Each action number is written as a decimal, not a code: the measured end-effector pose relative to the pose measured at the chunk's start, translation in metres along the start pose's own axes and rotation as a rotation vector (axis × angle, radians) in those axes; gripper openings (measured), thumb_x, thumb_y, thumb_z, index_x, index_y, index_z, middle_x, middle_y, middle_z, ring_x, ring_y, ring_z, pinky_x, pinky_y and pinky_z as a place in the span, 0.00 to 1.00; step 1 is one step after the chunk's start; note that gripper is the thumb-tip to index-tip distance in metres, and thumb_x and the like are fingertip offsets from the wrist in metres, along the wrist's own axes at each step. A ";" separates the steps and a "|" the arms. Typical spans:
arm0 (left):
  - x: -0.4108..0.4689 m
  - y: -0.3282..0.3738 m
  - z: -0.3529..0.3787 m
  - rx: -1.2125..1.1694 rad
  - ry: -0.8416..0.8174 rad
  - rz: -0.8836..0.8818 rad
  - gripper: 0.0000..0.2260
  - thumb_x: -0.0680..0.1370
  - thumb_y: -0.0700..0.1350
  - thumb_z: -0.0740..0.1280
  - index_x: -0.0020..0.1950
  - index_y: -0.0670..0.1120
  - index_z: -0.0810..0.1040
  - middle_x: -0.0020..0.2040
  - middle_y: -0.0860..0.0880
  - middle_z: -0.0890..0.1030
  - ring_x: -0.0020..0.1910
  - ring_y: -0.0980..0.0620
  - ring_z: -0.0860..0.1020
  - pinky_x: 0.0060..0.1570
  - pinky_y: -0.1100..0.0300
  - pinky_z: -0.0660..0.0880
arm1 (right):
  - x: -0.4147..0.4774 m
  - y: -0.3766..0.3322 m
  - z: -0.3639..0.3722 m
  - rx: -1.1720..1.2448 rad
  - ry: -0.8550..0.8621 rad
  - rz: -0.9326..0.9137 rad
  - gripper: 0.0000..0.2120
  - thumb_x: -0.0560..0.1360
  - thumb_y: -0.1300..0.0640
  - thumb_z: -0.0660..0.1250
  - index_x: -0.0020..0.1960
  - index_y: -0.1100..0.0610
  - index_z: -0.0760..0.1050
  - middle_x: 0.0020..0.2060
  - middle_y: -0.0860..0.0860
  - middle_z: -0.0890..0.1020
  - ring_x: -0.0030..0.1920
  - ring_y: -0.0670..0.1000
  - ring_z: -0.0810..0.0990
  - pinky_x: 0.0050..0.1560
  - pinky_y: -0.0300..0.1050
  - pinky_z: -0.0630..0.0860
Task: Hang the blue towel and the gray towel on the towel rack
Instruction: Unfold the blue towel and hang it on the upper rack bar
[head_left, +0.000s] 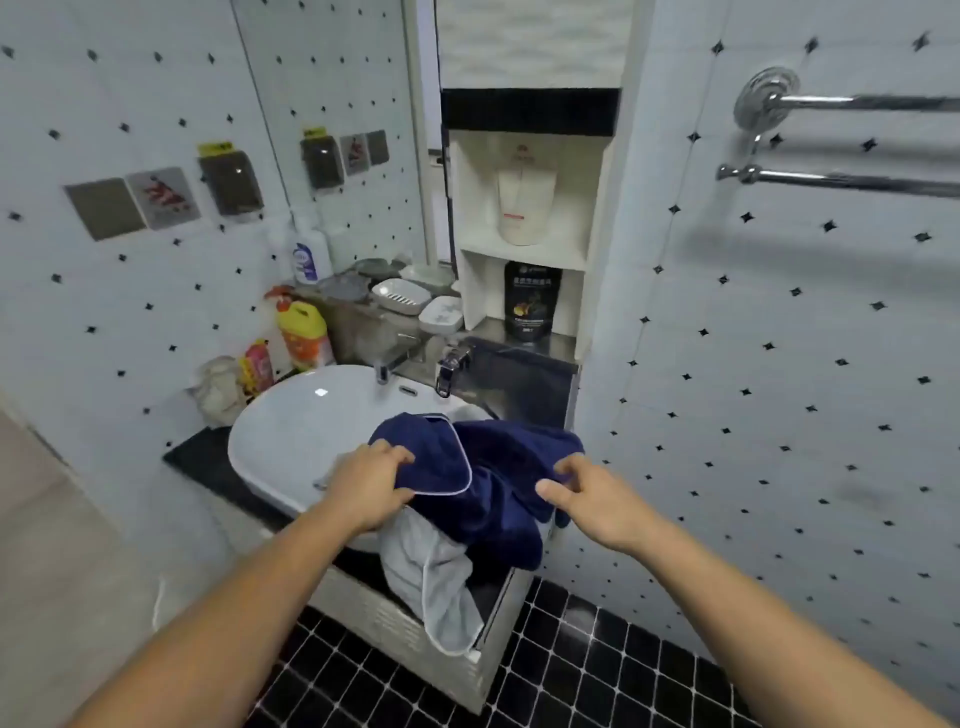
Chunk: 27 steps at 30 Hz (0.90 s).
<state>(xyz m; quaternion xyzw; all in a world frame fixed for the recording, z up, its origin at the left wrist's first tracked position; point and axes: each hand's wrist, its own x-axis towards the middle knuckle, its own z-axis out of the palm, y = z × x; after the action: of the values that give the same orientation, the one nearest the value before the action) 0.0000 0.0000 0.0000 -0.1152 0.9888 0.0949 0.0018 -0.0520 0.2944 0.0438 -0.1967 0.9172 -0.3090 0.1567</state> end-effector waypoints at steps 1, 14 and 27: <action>0.014 -0.009 0.007 0.074 -0.044 0.027 0.26 0.73 0.55 0.71 0.70 0.53 0.72 0.65 0.48 0.75 0.63 0.46 0.74 0.61 0.53 0.71 | 0.018 -0.003 0.010 0.014 -0.022 0.013 0.24 0.79 0.43 0.62 0.68 0.57 0.69 0.48 0.51 0.80 0.51 0.51 0.77 0.50 0.43 0.69; 0.158 -0.046 0.064 0.104 -0.240 0.126 0.12 0.80 0.51 0.58 0.58 0.50 0.77 0.58 0.49 0.81 0.55 0.46 0.79 0.50 0.54 0.73 | 0.177 0.005 0.067 0.085 -0.137 0.204 0.23 0.77 0.40 0.64 0.64 0.53 0.72 0.53 0.49 0.82 0.51 0.49 0.77 0.49 0.41 0.68; 0.168 0.109 -0.027 -1.182 -0.205 0.066 0.07 0.78 0.36 0.67 0.47 0.47 0.82 0.42 0.47 0.82 0.41 0.53 0.80 0.35 0.63 0.77 | 0.196 -0.036 -0.031 0.867 0.094 0.123 0.04 0.72 0.60 0.73 0.41 0.58 0.78 0.29 0.49 0.83 0.31 0.49 0.82 0.29 0.40 0.75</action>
<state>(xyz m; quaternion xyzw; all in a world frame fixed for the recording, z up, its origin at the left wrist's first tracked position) -0.1884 0.0607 0.0425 -0.0561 0.7664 0.6392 0.0297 -0.2268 0.1942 0.0572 -0.0436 0.7187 -0.6643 0.2008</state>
